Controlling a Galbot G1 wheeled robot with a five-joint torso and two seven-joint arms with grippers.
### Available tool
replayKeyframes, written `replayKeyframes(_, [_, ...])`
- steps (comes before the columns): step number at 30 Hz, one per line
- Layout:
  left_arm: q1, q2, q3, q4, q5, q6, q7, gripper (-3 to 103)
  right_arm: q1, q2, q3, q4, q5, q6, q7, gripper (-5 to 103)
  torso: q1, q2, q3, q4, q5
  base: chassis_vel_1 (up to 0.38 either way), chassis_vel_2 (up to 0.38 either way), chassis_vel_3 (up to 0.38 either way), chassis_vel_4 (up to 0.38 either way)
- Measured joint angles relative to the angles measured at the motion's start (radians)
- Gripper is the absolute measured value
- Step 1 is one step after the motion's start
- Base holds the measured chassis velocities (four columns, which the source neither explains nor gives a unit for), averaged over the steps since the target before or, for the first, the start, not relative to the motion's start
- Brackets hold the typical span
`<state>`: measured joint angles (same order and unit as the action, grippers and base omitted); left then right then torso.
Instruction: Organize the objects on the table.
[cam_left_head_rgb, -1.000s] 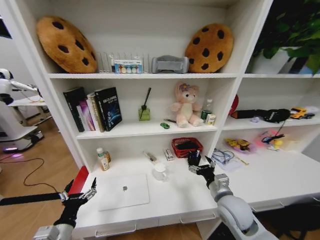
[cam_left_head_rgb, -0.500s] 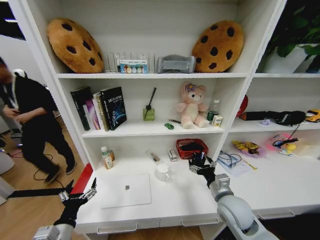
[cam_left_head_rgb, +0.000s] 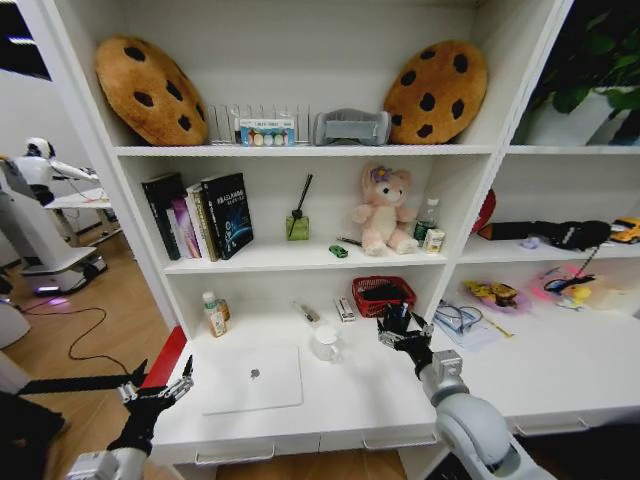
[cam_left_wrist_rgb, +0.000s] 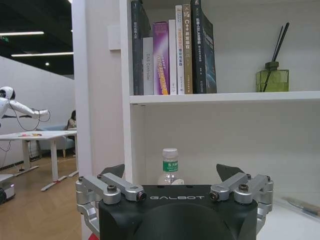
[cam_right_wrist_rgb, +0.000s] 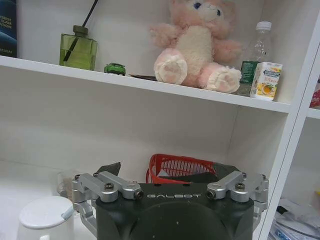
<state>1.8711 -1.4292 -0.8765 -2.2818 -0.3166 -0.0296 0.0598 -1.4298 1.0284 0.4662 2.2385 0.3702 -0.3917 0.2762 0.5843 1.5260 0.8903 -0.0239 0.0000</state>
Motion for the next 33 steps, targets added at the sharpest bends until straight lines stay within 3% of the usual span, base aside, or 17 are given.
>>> replayKeyframes(33, [0.0, 0.0, 0.0, 0.0, 0.0, 0.0, 0.0, 100, -0.059, -0.004, 0.014, 0.046, -0.012, 0.013, -0.011, 100, -0.001, 0.0, 0.0, 0.0001, -0.0002, 0.272, -0.264, -0.275, 0.268])
